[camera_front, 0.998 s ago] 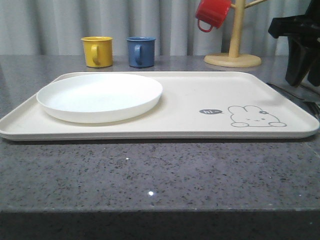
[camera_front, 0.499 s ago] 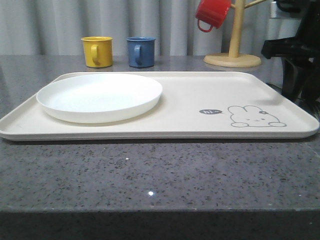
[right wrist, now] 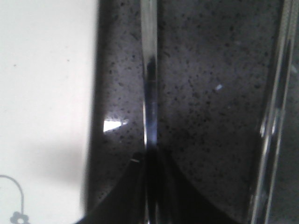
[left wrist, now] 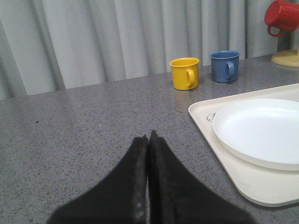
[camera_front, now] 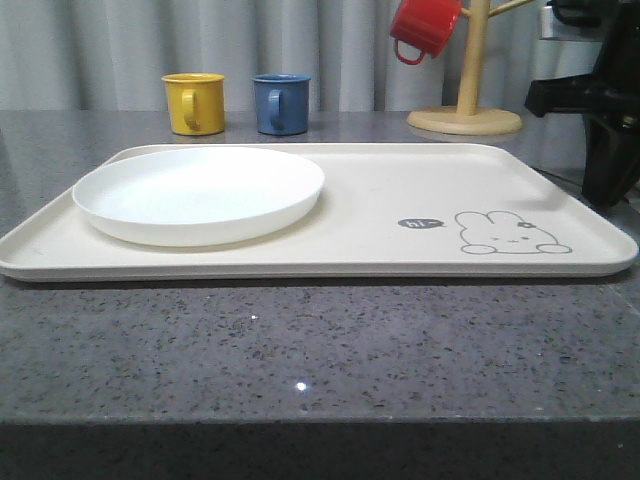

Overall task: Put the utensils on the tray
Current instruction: 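Grasp the steel fork beside the tray with the right gripper, then carry the fork onto the tray beside the plate and release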

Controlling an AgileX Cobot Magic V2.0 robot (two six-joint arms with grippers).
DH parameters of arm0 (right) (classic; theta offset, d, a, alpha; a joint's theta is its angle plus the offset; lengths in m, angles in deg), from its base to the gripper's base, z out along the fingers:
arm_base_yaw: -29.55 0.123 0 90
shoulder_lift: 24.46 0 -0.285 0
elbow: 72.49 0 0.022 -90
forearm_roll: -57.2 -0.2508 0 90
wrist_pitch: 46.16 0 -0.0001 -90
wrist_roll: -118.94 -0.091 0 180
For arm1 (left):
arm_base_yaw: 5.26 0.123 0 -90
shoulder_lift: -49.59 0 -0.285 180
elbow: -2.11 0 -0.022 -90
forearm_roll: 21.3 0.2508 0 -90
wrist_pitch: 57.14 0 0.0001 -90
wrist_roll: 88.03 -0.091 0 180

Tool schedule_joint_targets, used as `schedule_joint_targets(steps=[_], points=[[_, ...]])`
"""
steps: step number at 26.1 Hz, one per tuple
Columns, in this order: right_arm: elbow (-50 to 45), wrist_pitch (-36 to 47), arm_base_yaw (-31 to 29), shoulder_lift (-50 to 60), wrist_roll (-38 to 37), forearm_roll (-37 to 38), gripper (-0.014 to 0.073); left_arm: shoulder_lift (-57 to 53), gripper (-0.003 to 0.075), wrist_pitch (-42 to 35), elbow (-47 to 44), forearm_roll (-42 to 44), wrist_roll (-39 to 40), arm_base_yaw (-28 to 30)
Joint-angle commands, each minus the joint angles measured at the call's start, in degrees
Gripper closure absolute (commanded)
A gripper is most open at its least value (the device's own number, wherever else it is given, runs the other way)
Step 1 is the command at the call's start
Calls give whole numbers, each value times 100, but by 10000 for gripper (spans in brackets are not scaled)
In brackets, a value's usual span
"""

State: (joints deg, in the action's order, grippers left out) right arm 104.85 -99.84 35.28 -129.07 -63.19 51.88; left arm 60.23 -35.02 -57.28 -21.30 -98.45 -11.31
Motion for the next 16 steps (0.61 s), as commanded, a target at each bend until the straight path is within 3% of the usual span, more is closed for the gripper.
schedule_joint_targets(steps=[1,8,16], points=[[405,-178,-2,358,-19,8,588,64,739,-505,136,-32,75,21],[949,-969,223,690,-990,616,588,64,739,-505,136,-32,75,21],[1153,-1141,1653,600,-1926,907,588,64,739,-505,136,-32,75,21]])
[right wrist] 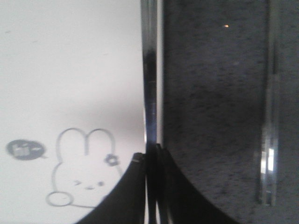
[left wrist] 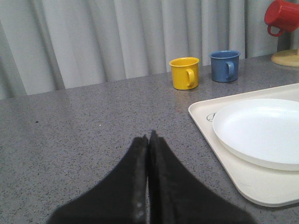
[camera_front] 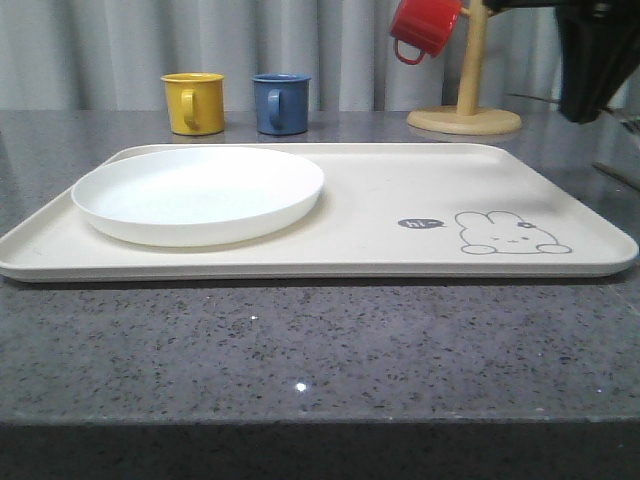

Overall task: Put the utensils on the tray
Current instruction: 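Carry the fork onto the tray beside the plate and release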

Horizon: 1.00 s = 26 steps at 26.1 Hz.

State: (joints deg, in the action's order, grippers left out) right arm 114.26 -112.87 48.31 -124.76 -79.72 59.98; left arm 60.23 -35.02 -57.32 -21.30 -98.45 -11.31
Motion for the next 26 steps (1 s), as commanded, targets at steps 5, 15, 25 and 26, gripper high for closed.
schedule_joint_targets(steps=[5,15,25,26], points=[[417,252,1123,-290,-849,67,588,64,739,-505,140,-32,75,21],[616,1023,1327,-892,-1768,-218,588,64,739,-505,140,-32,75,21],[629,1007,1327,-1138,-1837,-224,518,64,739,-505,140,-32,75,21],[629,1013,1327,-1138,-1837,-224,482,64,739,-505,140,-32,75,21]])
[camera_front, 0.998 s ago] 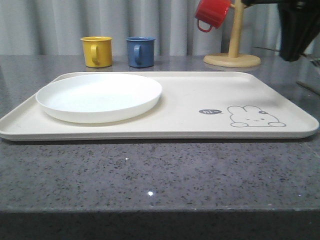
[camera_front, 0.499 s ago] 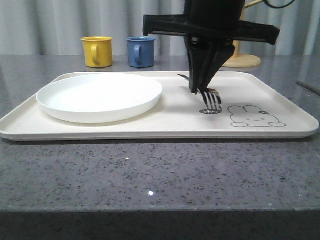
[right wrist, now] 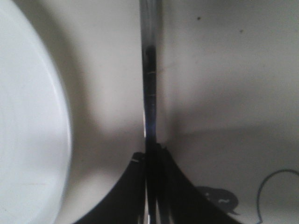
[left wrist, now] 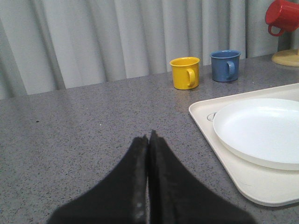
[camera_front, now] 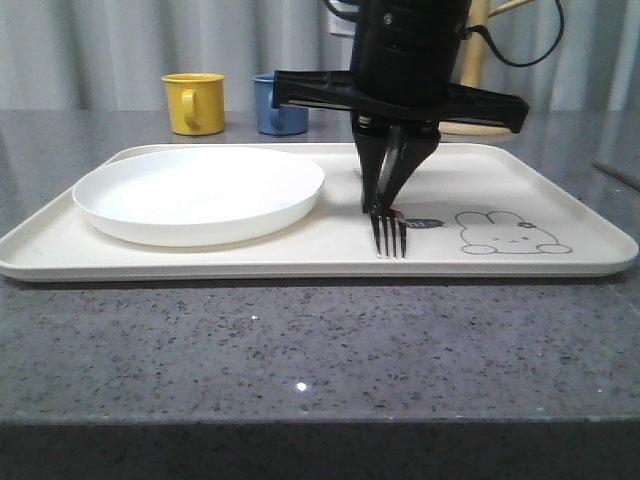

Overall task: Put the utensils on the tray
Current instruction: 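Carry the fork onto the tray beside the plate and release, then grasp the steel chopsticks with the right gripper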

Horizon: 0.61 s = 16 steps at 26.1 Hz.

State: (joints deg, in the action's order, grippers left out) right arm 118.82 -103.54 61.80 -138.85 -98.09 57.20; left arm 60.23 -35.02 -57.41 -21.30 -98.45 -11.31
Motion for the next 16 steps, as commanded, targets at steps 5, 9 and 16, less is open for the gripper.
schedule_joint_targets(steps=[5,9,16], points=[[342,-74,-21,270,0,0,327,64,739,-505,149,-32,75,21],[813,-562,-102,395,144,32,282,64,739,-505,149,-32,75,21],[1086,-1349,-999,1005,1484,-65,284,64,739,-505,149,-32,75,21]])
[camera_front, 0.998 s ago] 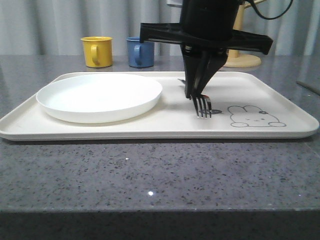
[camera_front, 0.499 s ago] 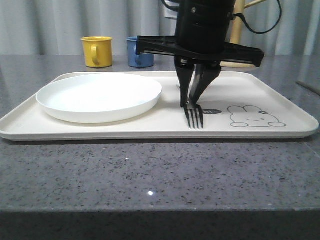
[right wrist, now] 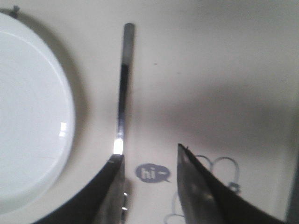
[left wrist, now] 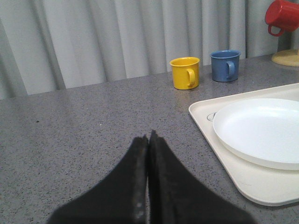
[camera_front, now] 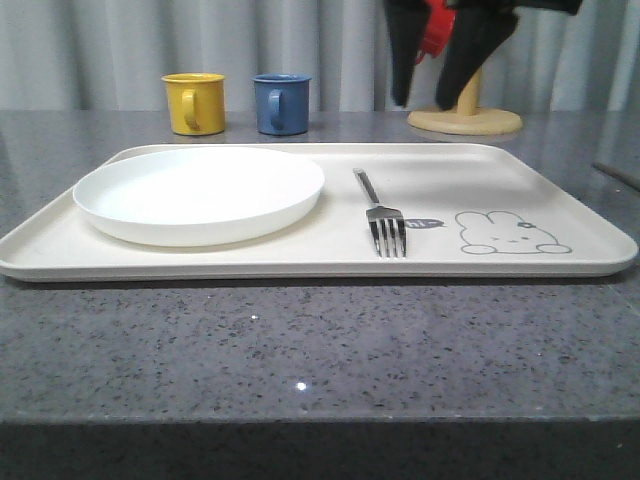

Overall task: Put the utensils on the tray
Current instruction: 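Grasp the steel chopsticks with the right gripper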

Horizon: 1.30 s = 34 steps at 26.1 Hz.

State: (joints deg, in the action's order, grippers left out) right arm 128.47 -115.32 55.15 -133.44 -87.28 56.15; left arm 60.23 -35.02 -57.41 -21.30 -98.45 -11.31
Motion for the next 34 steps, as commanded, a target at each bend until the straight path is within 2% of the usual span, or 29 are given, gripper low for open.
schedule_joint_targets(steps=[1,6,13,18,31,34], points=[[57,-246,-546,556,556,39,284,64,739,-505,149,-32,75,21],[-598,-235,-1566,1028,1274,1,284,64,739,-505,149,-32,75,21],[-1760,266,-2905,1232,2437,-622,284,64,739,-505,149,-32,75,21],[-1917,440,-3087,1078,2703,-617,284,64,739,-505,149,-32,75,21],[-1917,583,-3087,364,2702,-617,291,64,739,-505,149,-32,75,21],[-1917,562,-3081,307,2702,-617,367,64,739,-505,149,-32,75,21]])
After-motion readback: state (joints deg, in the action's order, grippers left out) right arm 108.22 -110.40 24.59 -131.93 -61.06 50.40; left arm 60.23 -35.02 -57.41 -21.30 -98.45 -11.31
